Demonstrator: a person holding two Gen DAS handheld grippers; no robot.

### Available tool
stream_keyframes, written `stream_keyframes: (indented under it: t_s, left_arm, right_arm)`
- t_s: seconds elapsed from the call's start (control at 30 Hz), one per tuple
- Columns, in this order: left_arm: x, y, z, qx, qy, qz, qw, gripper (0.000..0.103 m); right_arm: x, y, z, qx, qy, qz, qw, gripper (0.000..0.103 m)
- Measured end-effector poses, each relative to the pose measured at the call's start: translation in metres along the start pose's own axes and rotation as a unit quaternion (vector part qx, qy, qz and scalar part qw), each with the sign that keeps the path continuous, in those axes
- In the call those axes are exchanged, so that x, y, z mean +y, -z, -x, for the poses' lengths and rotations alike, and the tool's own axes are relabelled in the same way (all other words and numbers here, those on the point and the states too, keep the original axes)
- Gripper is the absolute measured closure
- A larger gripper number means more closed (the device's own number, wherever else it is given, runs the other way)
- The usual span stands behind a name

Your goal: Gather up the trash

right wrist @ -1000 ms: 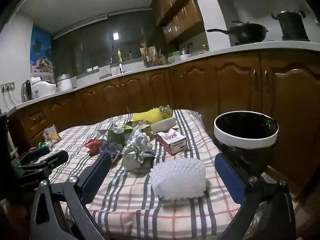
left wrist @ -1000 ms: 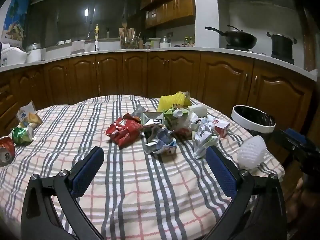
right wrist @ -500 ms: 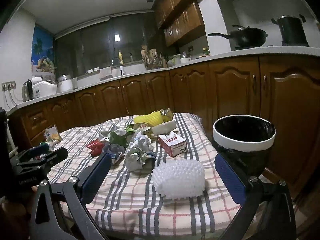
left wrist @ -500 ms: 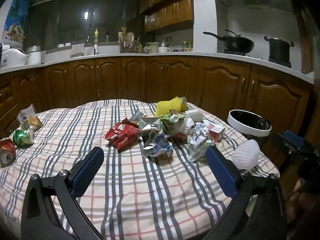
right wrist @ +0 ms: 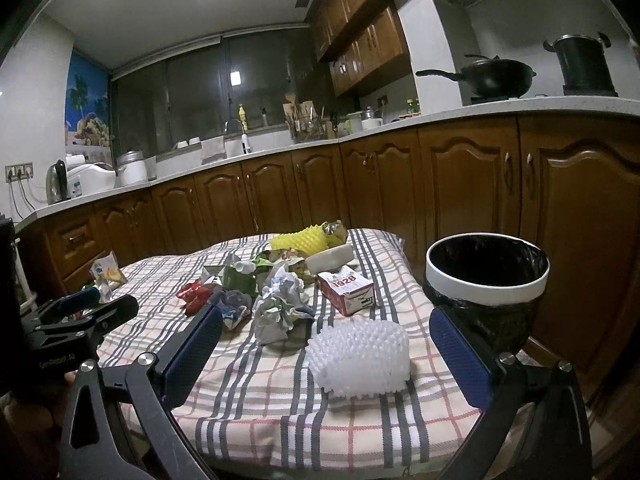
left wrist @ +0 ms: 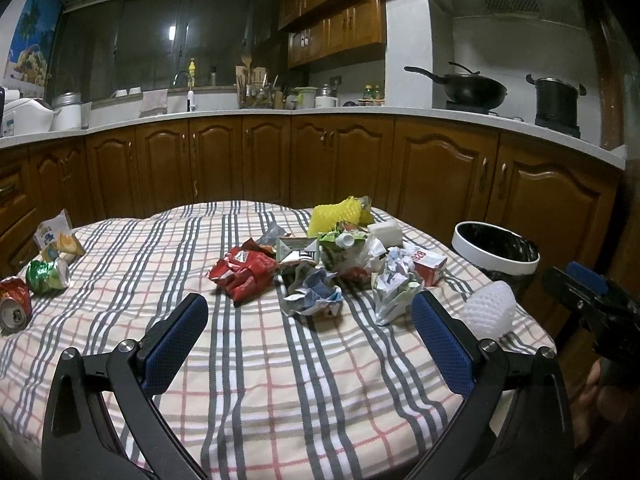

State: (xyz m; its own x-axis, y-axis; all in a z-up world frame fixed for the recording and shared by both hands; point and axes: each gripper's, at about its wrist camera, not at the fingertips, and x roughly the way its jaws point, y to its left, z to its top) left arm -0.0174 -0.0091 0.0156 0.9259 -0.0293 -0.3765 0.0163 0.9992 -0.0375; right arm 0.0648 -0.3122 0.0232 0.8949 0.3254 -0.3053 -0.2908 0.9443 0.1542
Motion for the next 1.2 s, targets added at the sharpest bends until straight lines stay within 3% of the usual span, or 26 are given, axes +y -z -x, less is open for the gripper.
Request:
stream_keyframes:
  t_s: [1.2]
  left_arm:
    - [-0.0043,0.0026,-0.0061,0.012,0.008,-0.001,0.9999,0.000]
  right_arm:
    - [-0.0051,0.0070,-0.0005,0.007,0.001,-0.007,1.000,0.000]
